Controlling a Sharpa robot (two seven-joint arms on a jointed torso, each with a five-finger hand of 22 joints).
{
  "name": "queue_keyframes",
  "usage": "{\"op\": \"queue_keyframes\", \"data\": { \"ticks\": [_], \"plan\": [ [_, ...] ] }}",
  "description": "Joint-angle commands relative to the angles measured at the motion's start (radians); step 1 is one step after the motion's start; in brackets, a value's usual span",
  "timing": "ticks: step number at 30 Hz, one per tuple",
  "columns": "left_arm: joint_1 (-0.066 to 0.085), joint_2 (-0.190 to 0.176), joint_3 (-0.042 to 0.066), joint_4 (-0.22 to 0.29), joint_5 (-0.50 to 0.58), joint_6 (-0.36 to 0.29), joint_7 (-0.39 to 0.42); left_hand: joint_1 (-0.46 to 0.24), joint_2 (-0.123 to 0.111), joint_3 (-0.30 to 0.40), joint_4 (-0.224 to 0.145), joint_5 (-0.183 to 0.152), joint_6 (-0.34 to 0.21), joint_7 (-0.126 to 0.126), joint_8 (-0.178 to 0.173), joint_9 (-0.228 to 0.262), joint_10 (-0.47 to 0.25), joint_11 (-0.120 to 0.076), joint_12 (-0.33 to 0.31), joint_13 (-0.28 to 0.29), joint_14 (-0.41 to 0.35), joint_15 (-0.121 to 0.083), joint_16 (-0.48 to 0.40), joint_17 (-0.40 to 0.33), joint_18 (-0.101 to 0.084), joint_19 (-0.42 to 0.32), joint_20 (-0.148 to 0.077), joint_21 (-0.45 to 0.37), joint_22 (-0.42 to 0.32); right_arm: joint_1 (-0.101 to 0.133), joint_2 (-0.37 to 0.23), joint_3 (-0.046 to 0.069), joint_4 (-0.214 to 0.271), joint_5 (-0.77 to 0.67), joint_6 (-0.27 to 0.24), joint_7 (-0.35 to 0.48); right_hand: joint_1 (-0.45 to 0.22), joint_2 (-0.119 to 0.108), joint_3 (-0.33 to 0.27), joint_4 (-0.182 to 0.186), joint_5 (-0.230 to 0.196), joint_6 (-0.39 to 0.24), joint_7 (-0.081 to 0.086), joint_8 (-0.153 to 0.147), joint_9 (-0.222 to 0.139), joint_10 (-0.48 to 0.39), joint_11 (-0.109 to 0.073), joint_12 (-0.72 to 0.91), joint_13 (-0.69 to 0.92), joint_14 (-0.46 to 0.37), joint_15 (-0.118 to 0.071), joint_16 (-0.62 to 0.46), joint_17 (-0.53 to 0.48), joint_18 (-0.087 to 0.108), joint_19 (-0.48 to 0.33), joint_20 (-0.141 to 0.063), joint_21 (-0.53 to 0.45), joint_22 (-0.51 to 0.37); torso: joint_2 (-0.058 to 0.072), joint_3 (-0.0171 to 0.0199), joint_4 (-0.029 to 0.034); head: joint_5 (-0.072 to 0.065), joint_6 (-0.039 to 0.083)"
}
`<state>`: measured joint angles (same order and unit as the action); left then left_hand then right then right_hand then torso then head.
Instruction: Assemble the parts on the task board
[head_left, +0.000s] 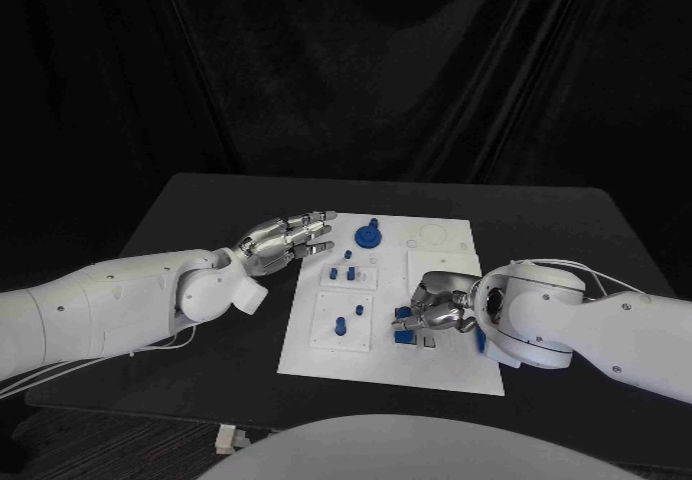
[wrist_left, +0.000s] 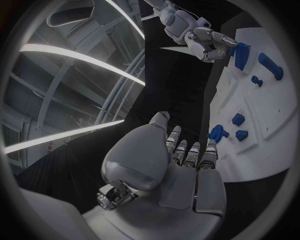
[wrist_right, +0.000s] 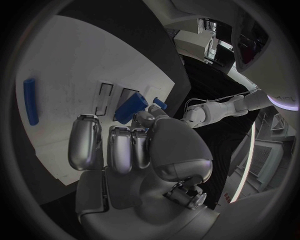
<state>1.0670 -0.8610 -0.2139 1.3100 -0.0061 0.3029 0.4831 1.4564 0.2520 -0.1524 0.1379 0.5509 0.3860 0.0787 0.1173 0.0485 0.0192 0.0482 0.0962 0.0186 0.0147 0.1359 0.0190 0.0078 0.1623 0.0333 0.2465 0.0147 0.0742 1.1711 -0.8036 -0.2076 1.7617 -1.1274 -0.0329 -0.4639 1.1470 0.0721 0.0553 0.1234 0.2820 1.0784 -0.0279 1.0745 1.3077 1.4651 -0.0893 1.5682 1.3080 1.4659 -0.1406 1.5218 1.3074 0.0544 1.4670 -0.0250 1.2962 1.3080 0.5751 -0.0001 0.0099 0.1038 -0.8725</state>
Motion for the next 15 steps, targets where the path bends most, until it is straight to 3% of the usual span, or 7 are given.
{"op": "queue_keyframes", "data": {
  "ticks": [1,7,15],
  "plan": [
    [-0.002,0.002,0.001,0.001,0.004,0.017,0.007,0.0,0.01,0.006,0.0,0.006,0.003,0.006,0.004,0.001,0.0,0.005,0.005,0.001,0.001,0.007,0.005,0.002,0.017,0.002,0.006,0.004,0.001,-0.002,-0.002,0.0,0.0,-0.019,0.01,-0.022,0.028,0.0,0.009,-0.018,0.006,0.0,-0.004,-0.002,0.074,0.106,-0.007,0.003,0.263,0.085,-0.006,0.003,0.159,0.006,0.018,-0.007,0.004,0.183,0.0,-0.0003,-0.0004,0.001,0.0],
    [-0.003,0.002,0.001,0.0,0.004,0.018,0.005,0.0,0.01,0.006,0.0,0.006,0.003,0.006,0.004,0.001,0.0,0.005,0.005,0.001,0.001,0.007,0.005,0.002,0.017,0.002,0.006,0.004,0.001,-0.002,-0.007,0.0,0.001,-0.022,0.018,-0.02,0.049,-0.007,0.022,-0.039,0.008,-0.002,-0.003,-0.008,0.075,0.106,-0.006,0.003,0.263,0.085,-0.005,0.002,0.159,0.006,0.018,-0.007,0.005,0.183,0.0,-0.0001,-0.0001,0.001,0.0],
    [-0.004,0.003,0.001,-0.001,0.004,0.02,0.003,0.001,0.011,0.007,-0.001,0.006,0.002,0.006,0.004,0.001,0.0,0.005,0.005,0.001,0.001,0.008,0.005,0.002,0.017,0.002,0.006,0.004,0.001,-0.002,-0.014,0.0,0.004,-0.022,0.016,-0.002,0.044,-0.015,0.021,-0.04,-0.025,-0.009,0.0,-0.02,0.072,0.106,-0.004,0.003,0.263,0.085,-0.004,0.003,0.159,0.006,0.018,-0.005,0.008,0.184,0.0,0.0,-0.0001,0.002,0.0]
  ]
}}
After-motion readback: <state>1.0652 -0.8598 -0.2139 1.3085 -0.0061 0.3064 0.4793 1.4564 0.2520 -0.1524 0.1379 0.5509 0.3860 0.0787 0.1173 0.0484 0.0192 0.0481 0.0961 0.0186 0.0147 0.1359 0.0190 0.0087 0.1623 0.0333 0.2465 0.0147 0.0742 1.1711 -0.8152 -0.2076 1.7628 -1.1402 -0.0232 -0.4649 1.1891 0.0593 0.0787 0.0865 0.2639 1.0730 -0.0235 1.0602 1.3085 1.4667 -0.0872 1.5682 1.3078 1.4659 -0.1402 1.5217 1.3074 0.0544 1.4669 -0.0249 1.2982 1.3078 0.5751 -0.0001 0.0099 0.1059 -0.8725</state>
